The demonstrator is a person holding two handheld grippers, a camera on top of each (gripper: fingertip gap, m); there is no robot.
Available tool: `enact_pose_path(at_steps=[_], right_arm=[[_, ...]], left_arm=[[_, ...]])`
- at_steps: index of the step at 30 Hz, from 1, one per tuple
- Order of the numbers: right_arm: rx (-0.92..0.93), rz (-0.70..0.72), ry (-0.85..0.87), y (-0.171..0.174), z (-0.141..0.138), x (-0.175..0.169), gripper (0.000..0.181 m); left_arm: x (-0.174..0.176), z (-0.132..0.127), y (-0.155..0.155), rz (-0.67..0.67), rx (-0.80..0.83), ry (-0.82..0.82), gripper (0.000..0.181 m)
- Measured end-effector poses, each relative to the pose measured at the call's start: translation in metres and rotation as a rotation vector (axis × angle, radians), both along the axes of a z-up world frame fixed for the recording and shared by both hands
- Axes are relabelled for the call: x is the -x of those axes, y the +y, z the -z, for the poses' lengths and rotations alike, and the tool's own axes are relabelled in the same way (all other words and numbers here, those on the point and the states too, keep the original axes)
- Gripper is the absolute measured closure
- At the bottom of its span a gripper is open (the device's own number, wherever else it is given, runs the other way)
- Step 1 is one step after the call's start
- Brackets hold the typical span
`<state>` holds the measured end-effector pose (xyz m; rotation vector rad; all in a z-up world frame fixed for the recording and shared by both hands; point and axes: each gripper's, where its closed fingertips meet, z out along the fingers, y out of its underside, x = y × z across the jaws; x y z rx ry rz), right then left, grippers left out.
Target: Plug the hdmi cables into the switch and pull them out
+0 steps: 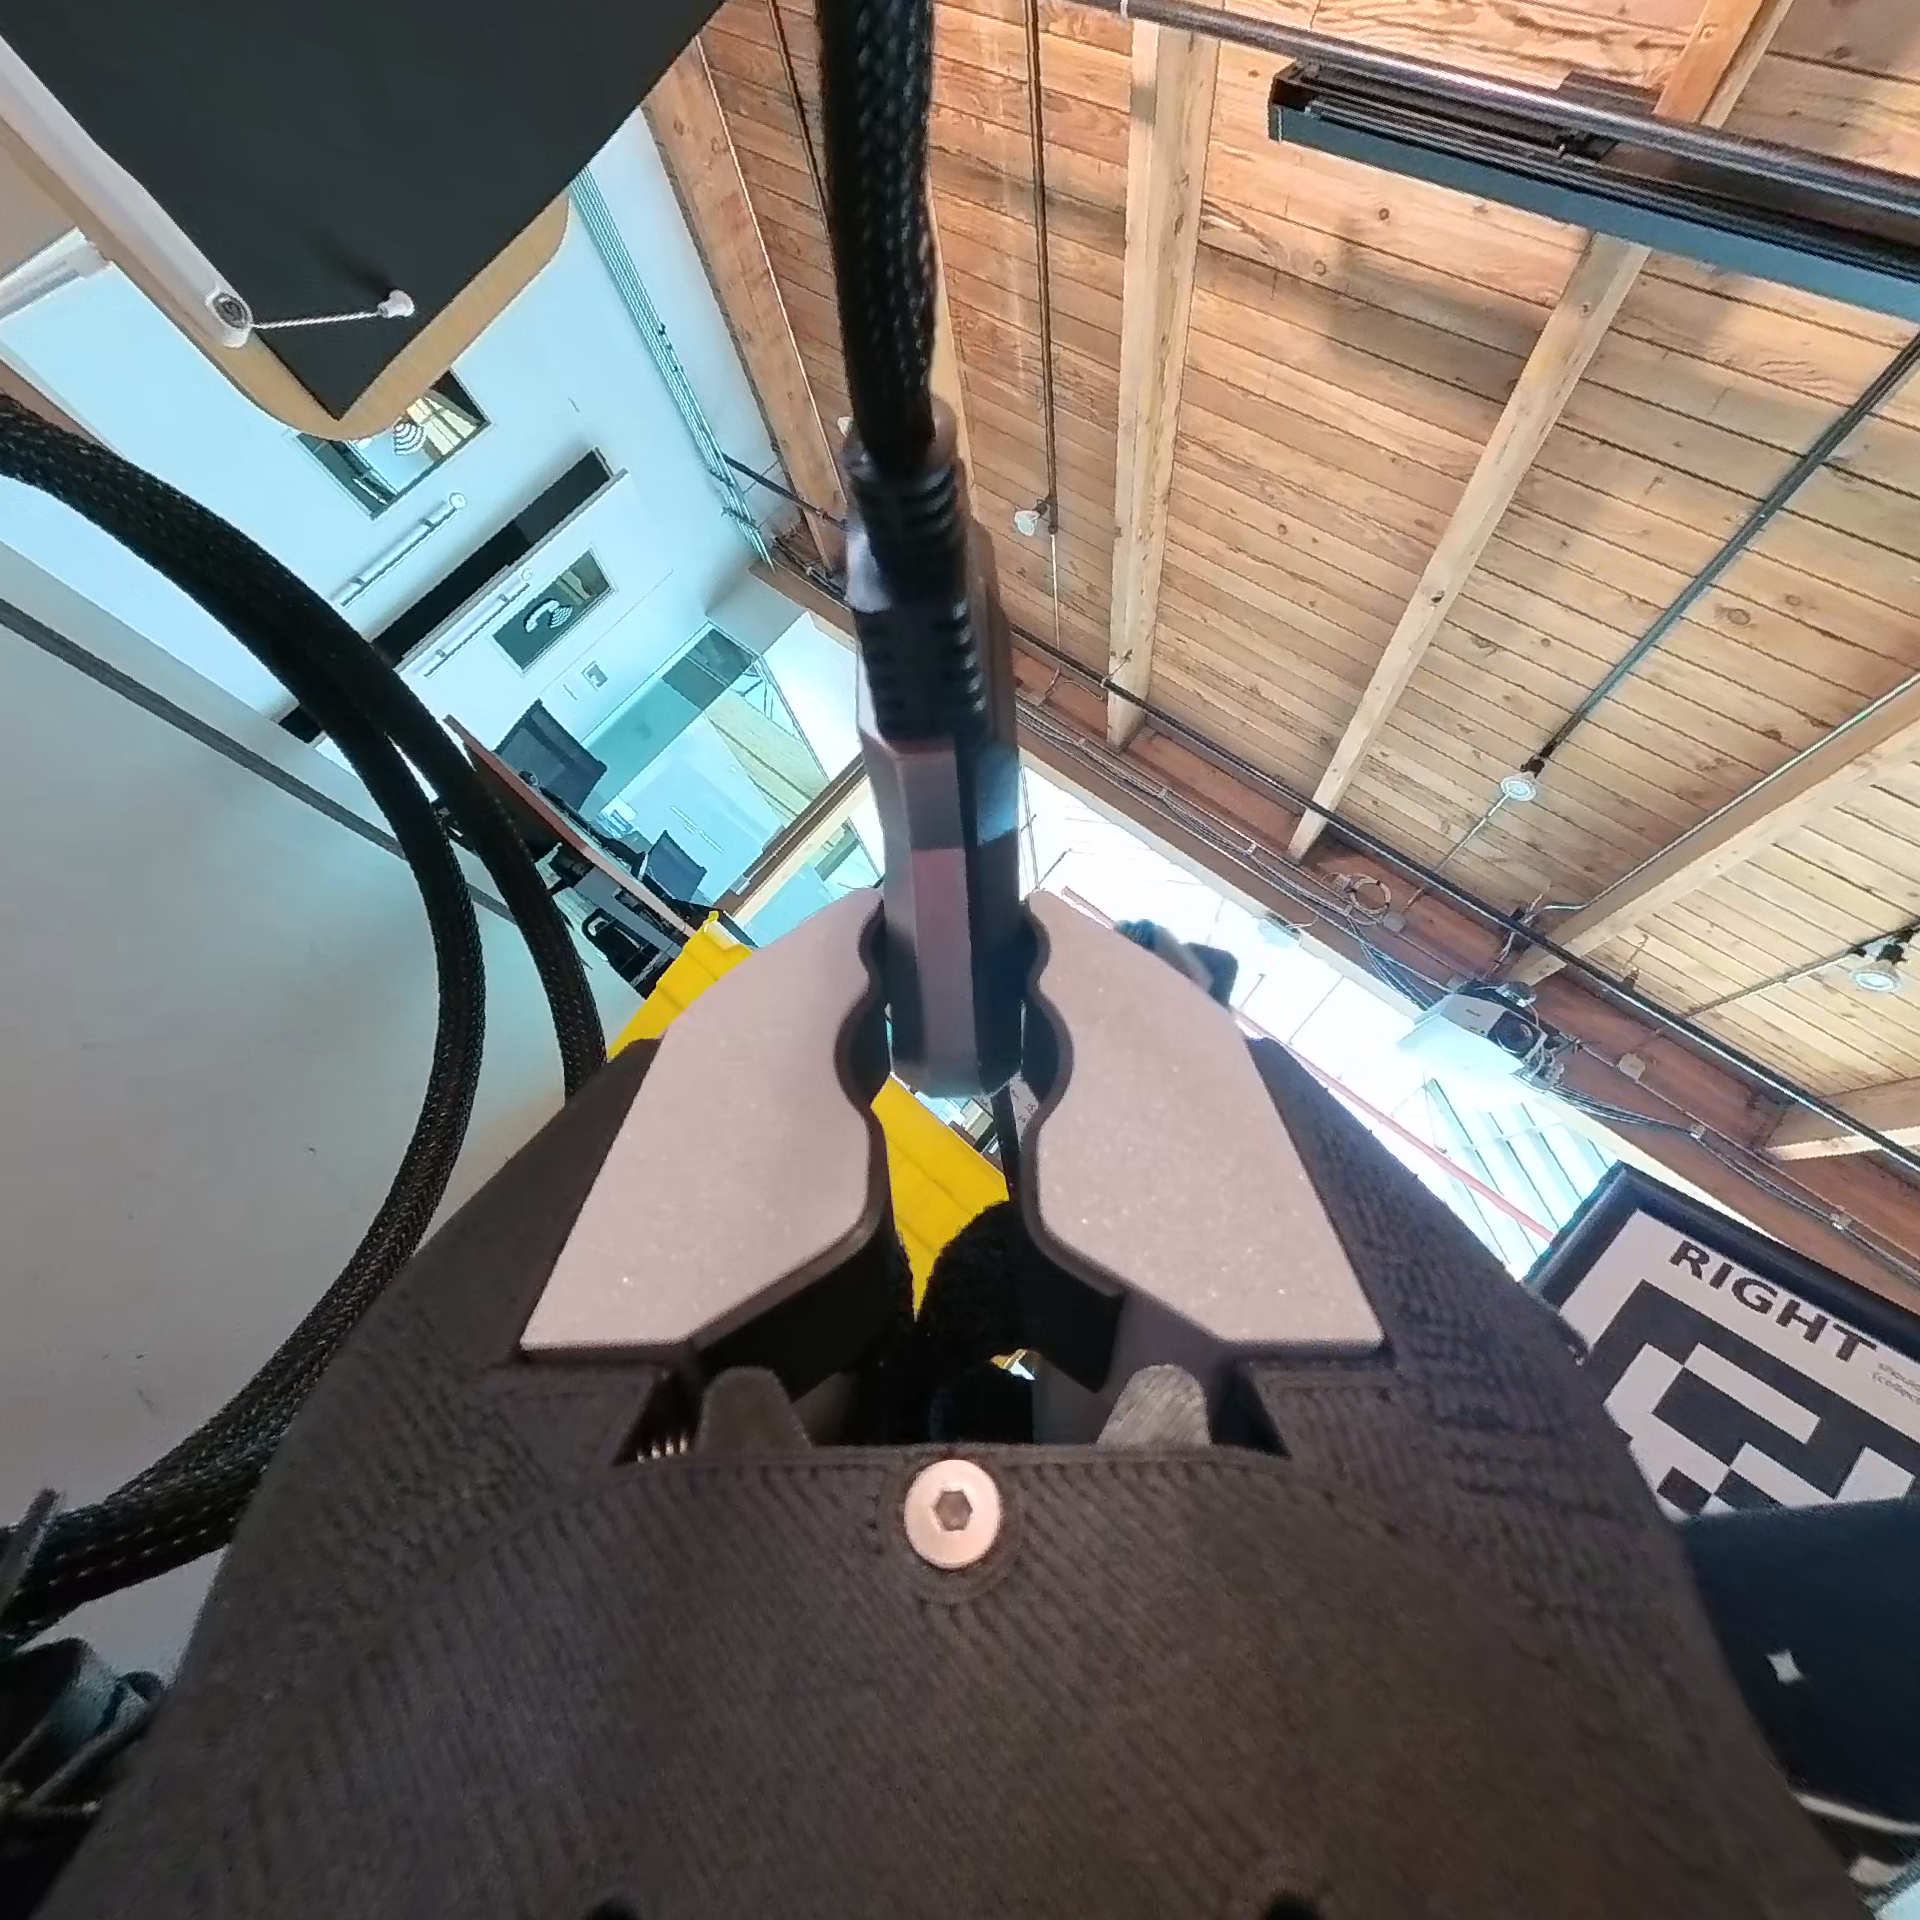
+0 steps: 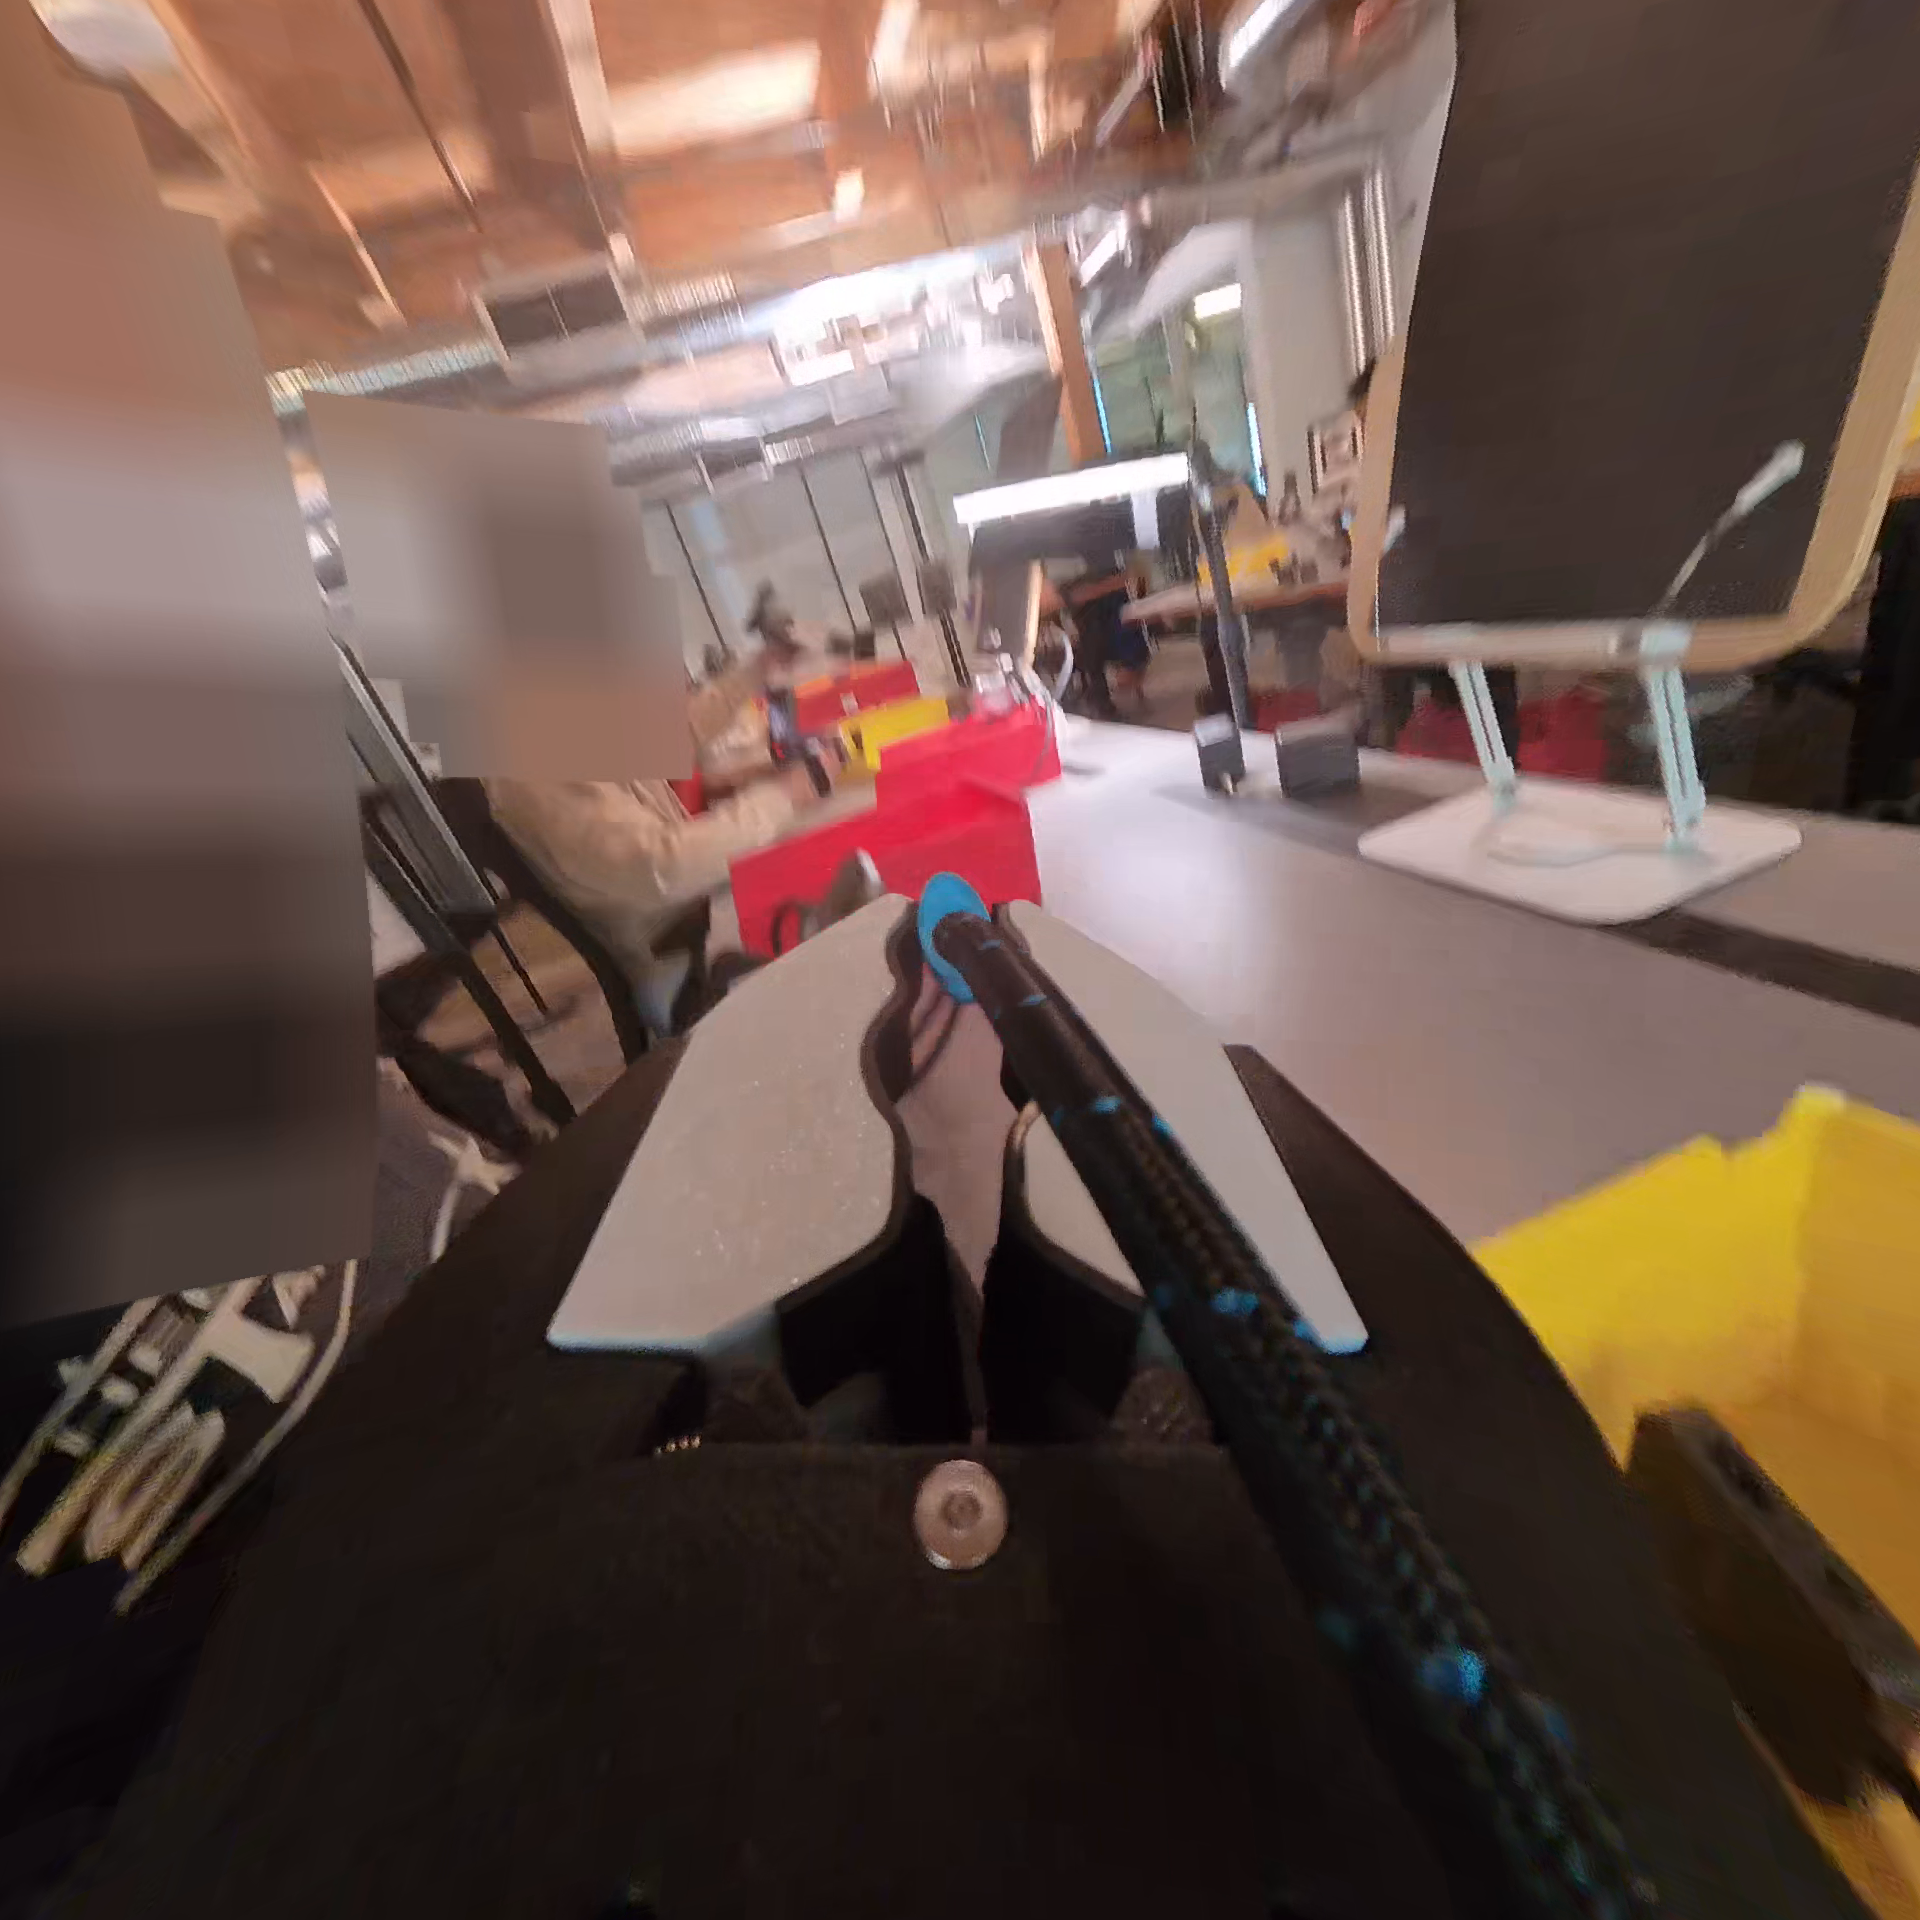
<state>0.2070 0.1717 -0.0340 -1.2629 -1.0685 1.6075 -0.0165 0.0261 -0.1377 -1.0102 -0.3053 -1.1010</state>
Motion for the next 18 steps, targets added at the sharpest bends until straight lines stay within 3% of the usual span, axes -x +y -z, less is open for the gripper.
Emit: enact_pose_path(at_steps=[4,9,14,18], right_arm=[[-0.023,0.057,-0.235,-0.008,0.062,0.000,0.168],[0.001,0.243,-0.621,0.003,0.136,-0.024,0.168],[0.092,0.253,-0.893,0.001,0.182,-0.038,0.167],[0.124,0.208,-0.999,-0.005,0.204,-0.034,0.167]], left_arm=[[-0.001,0.000,0.000,0.004,0.001,0.001,0.161],[-0.002,0.000,0.000,0.009,0.000,0.004,0.161],[-0.002,0.000,0.000,0.008,0.002,0.005,0.161],[-0.002,0.000,0.001,0.009,0.002,0.006,0.161]])
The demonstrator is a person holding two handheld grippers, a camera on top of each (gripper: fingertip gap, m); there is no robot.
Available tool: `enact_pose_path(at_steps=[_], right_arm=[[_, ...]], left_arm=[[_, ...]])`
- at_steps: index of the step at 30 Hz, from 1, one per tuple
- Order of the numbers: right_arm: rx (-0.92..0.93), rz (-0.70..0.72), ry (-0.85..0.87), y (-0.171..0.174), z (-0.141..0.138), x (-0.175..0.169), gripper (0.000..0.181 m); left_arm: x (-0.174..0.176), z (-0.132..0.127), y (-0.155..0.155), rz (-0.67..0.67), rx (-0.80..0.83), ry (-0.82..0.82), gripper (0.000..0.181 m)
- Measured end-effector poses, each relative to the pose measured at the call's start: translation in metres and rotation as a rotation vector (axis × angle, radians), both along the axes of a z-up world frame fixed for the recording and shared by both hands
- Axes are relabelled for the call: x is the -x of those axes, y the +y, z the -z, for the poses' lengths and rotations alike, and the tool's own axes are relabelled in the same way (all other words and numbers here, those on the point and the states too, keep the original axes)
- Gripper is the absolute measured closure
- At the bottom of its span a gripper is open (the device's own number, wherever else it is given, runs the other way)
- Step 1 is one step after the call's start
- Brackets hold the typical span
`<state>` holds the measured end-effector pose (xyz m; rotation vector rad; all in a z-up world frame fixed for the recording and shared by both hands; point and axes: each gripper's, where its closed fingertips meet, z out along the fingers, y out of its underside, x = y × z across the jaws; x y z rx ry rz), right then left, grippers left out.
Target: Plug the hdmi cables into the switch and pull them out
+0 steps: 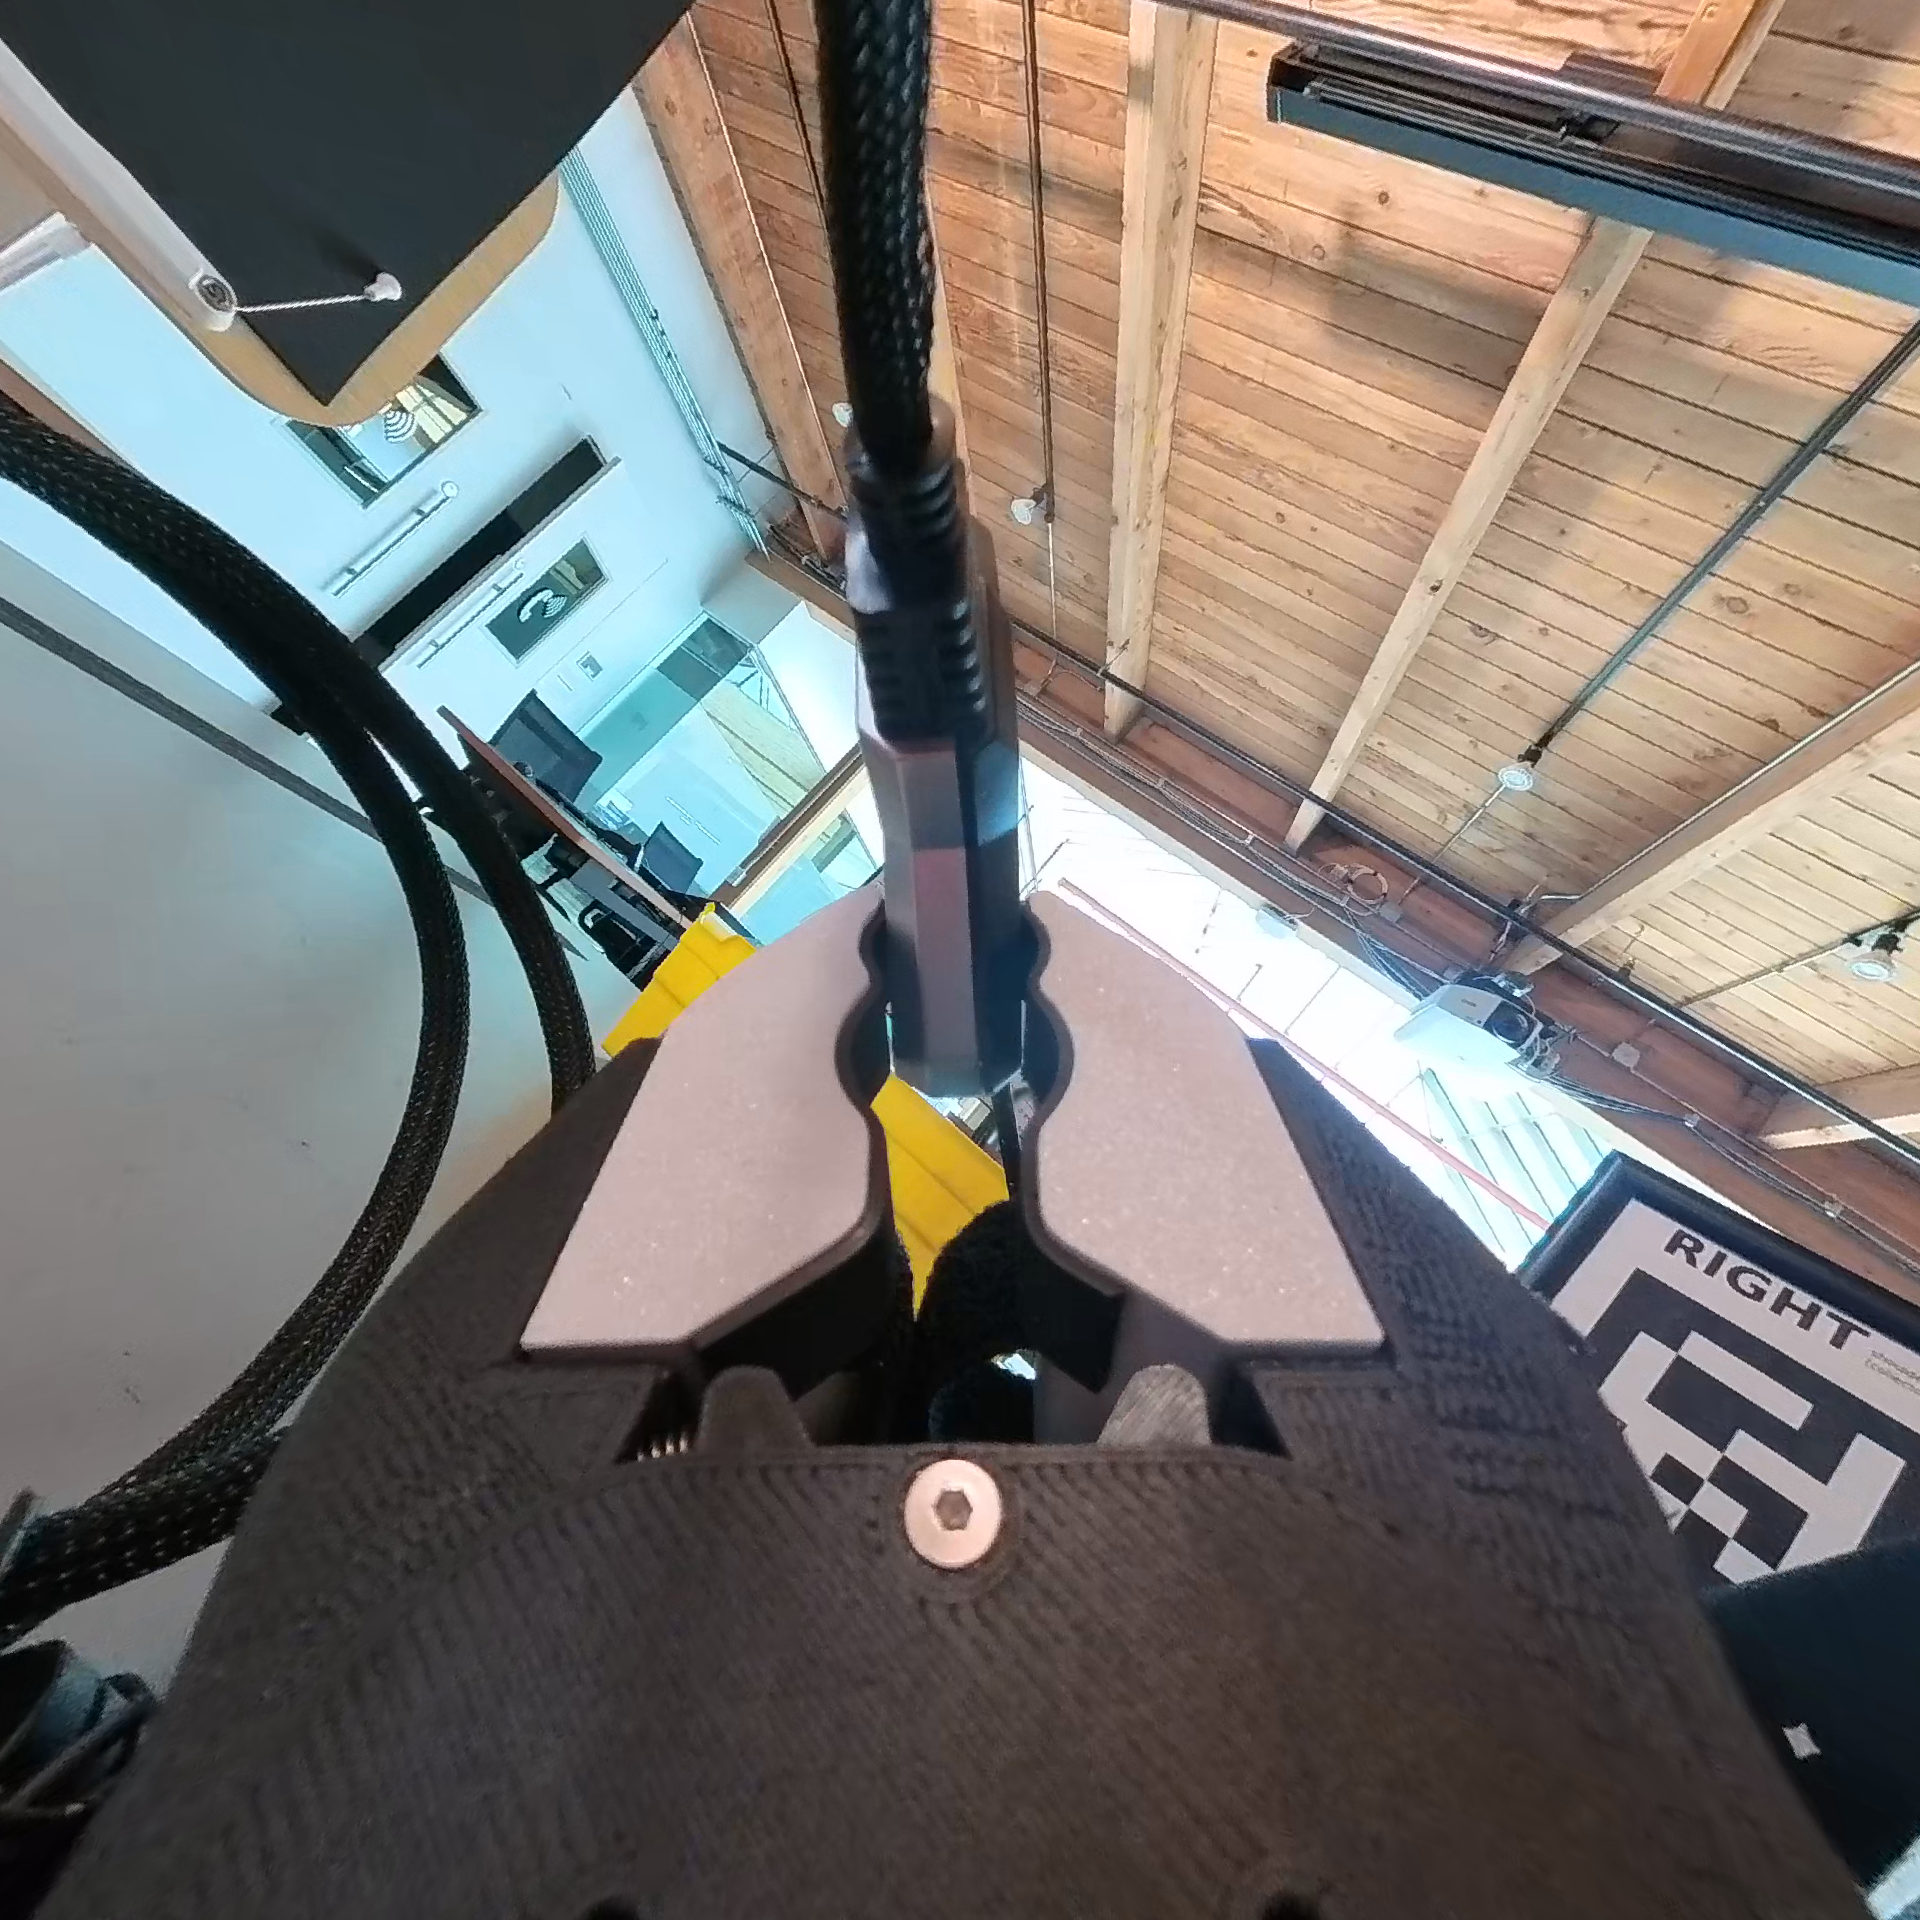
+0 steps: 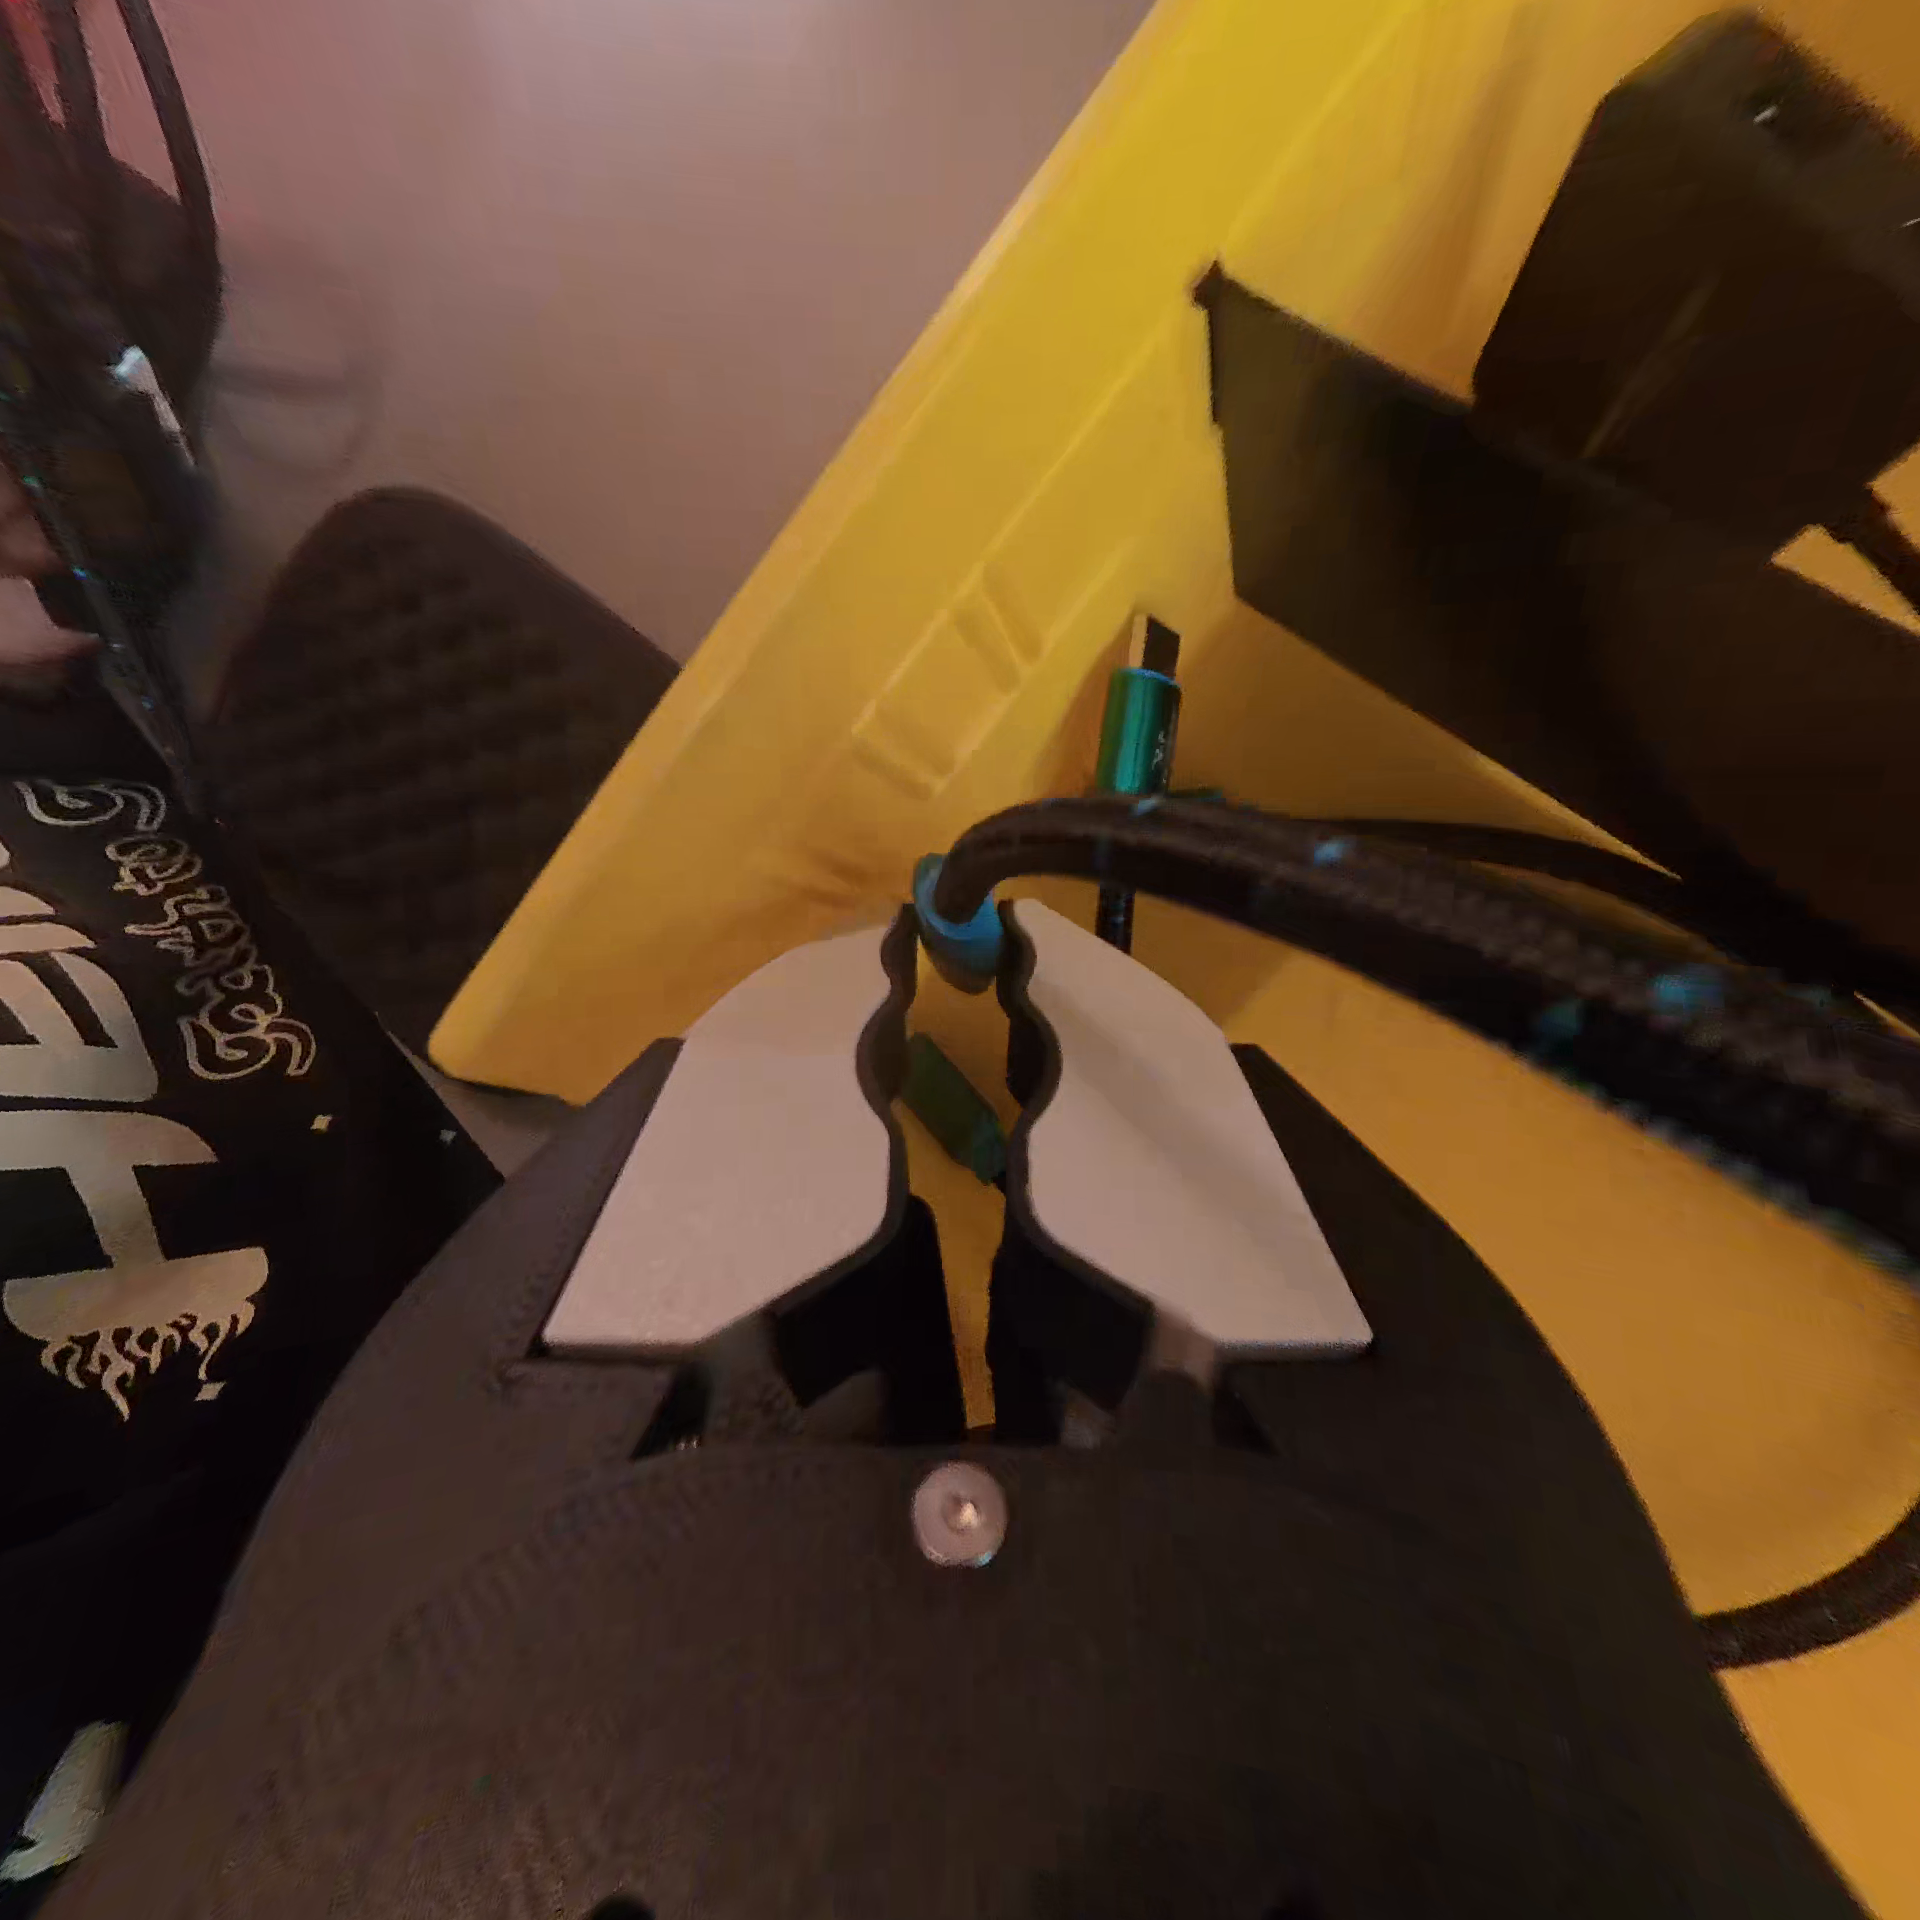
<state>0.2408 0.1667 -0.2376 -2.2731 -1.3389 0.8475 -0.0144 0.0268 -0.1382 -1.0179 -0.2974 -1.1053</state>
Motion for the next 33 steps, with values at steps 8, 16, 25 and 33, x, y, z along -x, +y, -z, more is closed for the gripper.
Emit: enact_pose_path(at_steps=[8,16,25,33], right_arm=[[-0.021,0.022,-0.152,-0.003,0.009,-0.014,0.138],[-0.429,0.337,0.041,0.058,-0.085,-0.033,0.128],[-0.391,0.421,-0.179,0.130,-0.049,-0.031,0.145],[-0.315,0.441,-0.096,0.099,-0.023,-0.037,0.176]], left_arm=[[-0.001,-0.001,-0.001,0.009,-0.003,-0.001,0.161],[0.001,0.000,0.000,0.012,0.004,-0.004,0.161],[0.002,-0.001,0.003,0.015,0.004,-0.003,0.161],[0.001,0.000,0.003,0.020,0.005,-0.002,0.161]])
